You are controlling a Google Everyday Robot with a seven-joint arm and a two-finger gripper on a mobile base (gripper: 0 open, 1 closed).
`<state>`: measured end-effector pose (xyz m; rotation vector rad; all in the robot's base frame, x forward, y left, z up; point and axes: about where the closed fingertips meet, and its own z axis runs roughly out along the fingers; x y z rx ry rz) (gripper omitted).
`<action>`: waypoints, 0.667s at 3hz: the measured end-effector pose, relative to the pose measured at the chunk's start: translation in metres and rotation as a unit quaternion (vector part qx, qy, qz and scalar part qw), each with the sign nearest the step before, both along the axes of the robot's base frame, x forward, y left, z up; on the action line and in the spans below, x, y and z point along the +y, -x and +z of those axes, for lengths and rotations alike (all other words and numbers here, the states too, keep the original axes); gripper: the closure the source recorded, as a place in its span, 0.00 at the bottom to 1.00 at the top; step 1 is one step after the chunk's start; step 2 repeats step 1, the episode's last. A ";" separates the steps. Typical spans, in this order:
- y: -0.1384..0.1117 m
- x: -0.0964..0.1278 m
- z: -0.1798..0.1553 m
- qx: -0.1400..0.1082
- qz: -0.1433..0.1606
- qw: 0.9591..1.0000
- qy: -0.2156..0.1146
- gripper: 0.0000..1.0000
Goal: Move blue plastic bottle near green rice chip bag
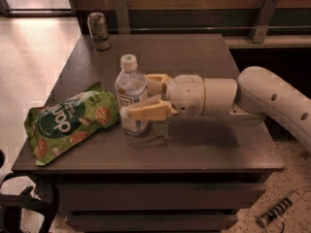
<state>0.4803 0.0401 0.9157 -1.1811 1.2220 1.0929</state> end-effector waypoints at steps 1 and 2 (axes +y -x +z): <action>0.000 0.001 0.000 0.000 0.001 1.000 0.000 0.00; 0.000 0.001 0.000 0.000 0.001 1.000 0.000 0.00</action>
Offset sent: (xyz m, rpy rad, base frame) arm 0.0000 0.0000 0.0000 0.0000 0.0000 0.0000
